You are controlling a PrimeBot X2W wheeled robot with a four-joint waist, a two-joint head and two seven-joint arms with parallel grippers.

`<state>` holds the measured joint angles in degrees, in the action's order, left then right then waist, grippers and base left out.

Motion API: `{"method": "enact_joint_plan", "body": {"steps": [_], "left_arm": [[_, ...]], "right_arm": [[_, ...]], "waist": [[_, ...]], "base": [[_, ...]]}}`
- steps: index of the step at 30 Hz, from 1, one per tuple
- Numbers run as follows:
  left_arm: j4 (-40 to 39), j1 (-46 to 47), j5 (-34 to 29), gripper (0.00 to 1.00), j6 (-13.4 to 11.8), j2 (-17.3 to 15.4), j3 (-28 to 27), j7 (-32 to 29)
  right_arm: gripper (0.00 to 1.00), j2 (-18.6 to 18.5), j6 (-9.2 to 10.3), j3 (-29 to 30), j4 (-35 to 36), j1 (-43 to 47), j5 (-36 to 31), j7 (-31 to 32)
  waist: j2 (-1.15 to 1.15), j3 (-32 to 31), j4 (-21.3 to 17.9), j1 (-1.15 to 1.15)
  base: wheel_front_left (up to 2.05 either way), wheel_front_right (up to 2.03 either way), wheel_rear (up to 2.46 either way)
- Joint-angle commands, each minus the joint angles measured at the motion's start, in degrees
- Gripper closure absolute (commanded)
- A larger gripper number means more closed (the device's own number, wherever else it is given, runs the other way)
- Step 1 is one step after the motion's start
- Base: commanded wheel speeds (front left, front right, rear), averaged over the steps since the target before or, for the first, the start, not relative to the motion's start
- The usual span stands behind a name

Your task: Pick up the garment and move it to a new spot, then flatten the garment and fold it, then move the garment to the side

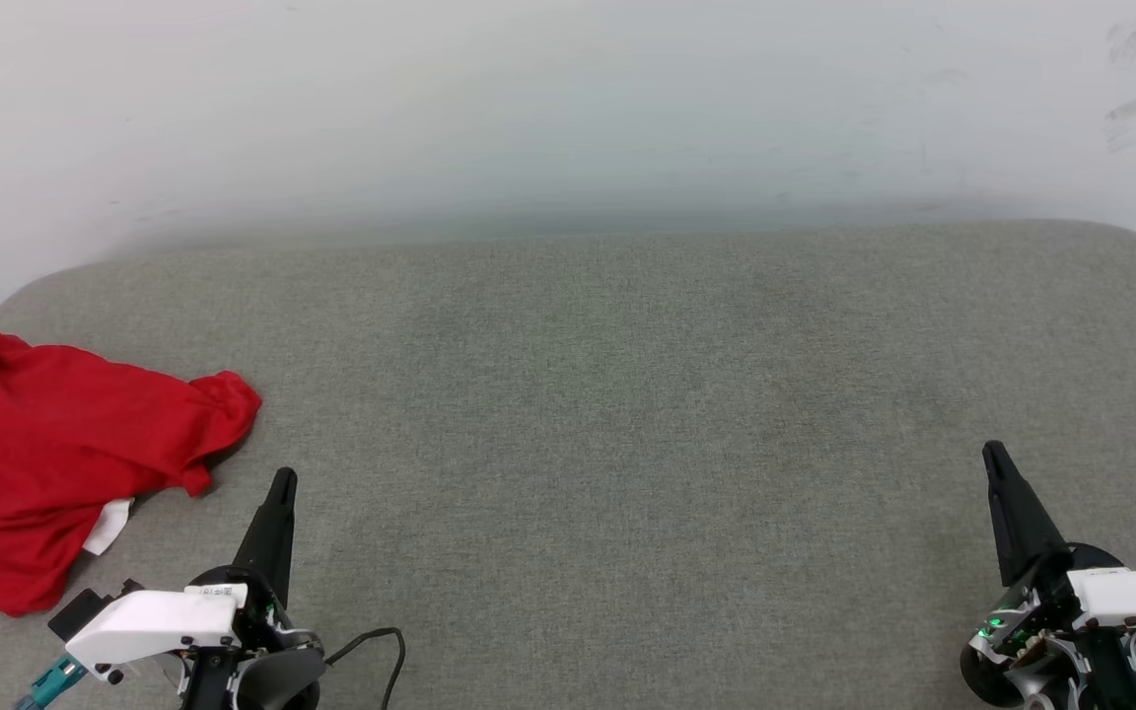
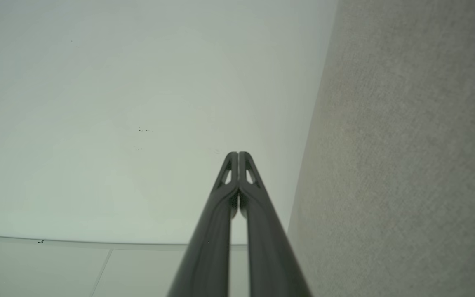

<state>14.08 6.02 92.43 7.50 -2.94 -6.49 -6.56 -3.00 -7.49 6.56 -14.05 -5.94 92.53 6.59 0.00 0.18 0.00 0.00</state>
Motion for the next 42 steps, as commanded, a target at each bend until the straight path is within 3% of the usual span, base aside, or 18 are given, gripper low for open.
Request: {"method": "enact_joint_plan", "body": {"steps": [1, 42], "left_arm": [[0.05, 0.52, -0.09, 1.0, 0.15, 0.07, -0.12, -0.09], [0.05, 0.52, -0.07, 1.0, 0.15, 0.06, -0.1, -0.07]], "right_arm": [[1.0, 0.23, 0.0, -0.02, -0.04, -0.57, -0.26, 0.05], [1.0, 0.23, 0.0, -0.04, -0.04, -0.57, -0.25, 0.04]], "waist": [[0.0, 0.0, 0.0, 0.0], [0.0, 0.0, 0.0, 0.0]], "base": [[0.0, 0.0, 0.0], [0.0, 0.0, 0.0]]}}
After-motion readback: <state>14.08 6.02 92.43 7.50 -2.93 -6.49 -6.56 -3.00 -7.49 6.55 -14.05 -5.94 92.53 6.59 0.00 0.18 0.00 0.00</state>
